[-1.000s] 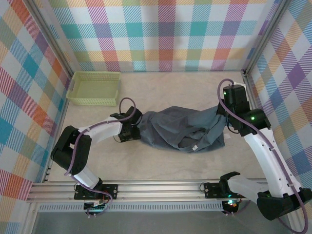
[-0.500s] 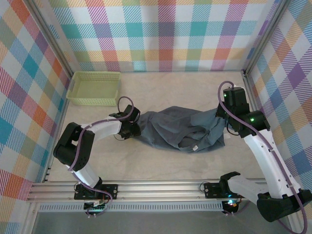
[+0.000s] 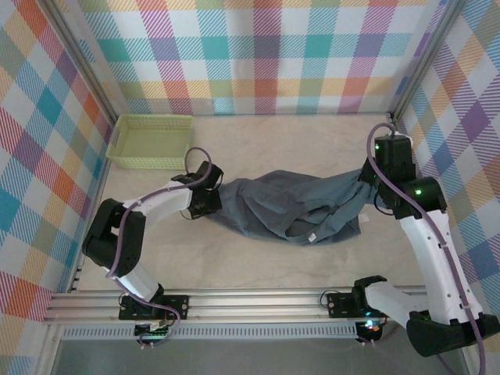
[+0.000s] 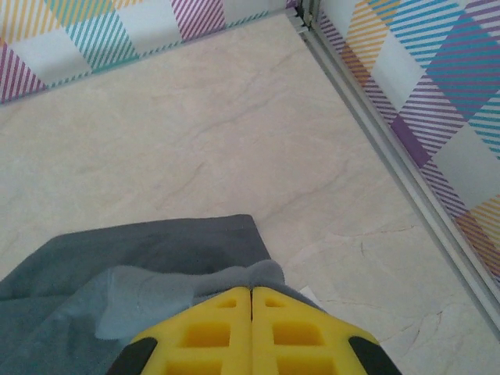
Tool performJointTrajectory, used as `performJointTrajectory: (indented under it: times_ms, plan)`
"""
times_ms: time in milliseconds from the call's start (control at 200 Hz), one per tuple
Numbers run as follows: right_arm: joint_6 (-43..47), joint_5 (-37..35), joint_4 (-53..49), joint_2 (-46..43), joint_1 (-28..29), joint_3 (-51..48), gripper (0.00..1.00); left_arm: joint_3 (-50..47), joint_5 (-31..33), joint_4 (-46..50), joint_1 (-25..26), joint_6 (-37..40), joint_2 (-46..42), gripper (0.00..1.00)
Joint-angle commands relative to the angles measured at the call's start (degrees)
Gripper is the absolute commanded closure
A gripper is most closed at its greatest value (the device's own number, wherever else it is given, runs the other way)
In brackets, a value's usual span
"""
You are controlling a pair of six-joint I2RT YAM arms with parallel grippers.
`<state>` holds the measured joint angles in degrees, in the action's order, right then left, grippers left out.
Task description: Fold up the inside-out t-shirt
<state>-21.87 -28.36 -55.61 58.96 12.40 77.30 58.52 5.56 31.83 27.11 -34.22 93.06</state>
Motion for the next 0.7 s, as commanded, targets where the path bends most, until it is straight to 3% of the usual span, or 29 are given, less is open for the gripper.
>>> performJointTrajectory:
  times_ms: [0,35,140,220,415,695]
  plan:
    - [-0.7,0.7,-1.4,-1.4,-0.4,2.3,1.00,2.9,3.4,6.0,-0.5,1.3,-5.3,1.00]
    - [-0.8,1.3,-1.4,-1.4,-0.4,2.2,1.00,3.2,3.8,6.9,-0.5,1.0,-5.9,1.00]
    - [-1.1,3.1,-0.8,-1.5,-0.5,1.2,1.00,2.1,3.7,7.9,-0.5,-0.6,-6.4,0.71]
    - [-1.2,3.6,-0.5,-1.4,-0.5,0.3,1.00,0.6,2.9,7.0,-0.7,-1.7,-5.7,0.62]
    - [-0.7,4.1,-0.1,-1.1,-0.5,-0.4,1.00,-4.6,-2.7,0.0,-4.1,-3.7,-3.6,0.54]
    - [-0.6,4.8,0.6,-1.0,-0.5,-1.7,1.00,-5.3,-6.1,-6.3,-4.6,-3.4,1.6,0.60]
